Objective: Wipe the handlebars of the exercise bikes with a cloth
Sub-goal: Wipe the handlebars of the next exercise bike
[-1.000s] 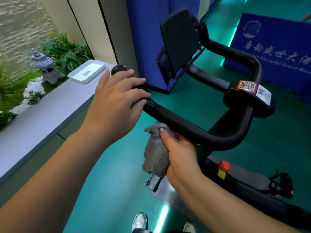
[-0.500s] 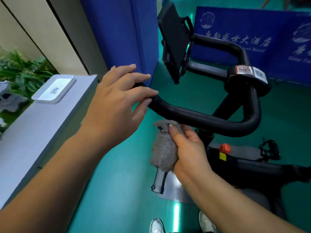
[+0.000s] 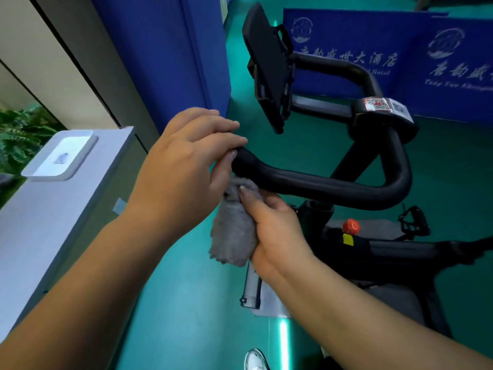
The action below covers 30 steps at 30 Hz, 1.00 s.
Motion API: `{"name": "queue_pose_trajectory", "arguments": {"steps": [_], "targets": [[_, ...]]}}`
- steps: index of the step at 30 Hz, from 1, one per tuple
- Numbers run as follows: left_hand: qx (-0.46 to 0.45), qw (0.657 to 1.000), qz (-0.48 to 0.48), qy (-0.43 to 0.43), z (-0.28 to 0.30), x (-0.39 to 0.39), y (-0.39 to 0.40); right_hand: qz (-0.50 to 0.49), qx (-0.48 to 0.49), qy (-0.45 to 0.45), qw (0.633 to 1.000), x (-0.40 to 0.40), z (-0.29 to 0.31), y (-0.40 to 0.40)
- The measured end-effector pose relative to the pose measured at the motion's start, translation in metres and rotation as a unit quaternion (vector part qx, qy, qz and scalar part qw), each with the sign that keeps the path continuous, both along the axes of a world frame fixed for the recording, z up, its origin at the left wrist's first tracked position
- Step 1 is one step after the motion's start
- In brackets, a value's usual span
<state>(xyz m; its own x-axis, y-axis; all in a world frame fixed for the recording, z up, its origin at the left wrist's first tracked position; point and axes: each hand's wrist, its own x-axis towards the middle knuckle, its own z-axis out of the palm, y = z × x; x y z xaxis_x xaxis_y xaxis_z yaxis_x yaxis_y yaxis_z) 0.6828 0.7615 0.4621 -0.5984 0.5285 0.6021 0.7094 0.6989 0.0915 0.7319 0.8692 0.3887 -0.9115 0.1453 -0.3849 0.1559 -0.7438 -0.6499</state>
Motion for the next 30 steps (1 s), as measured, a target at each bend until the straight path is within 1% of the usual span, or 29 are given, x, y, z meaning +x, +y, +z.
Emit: {"name": "queue_pose_trajectory", "arguments": {"steps": [3,6,12,17,24,30], "targets": [[-0.006,1.0,-0.005,-0.002,0.001,0.0,-0.002,-0.002,0.004,-0.011,1.0,0.01,-0.006,0.018],[-0.01,1.0,-0.005,0.0,0.003,0.001,0.0,0.008,-0.009,0.0,1.0,0.006,-0.003,0.015],[-0.041,0.999,0.006,0.007,0.003,0.004,0.007,0.037,-0.079,0.04,0.995,-0.002,0.01,-0.001],[-0.063,0.998,0.019,0.019,-0.004,0.008,0.021,0.033,-0.027,0.003,0.999,0.012,0.002,0.026],[-0.08,0.994,0.073,0.015,-0.008,0.017,0.036,0.02,0.06,-0.029,0.998,0.033,-0.008,0.078],[-0.067,0.991,0.111,0.013,-0.009,0.02,0.043,0.003,0.079,-0.044,0.996,0.044,-0.01,0.109]]}}
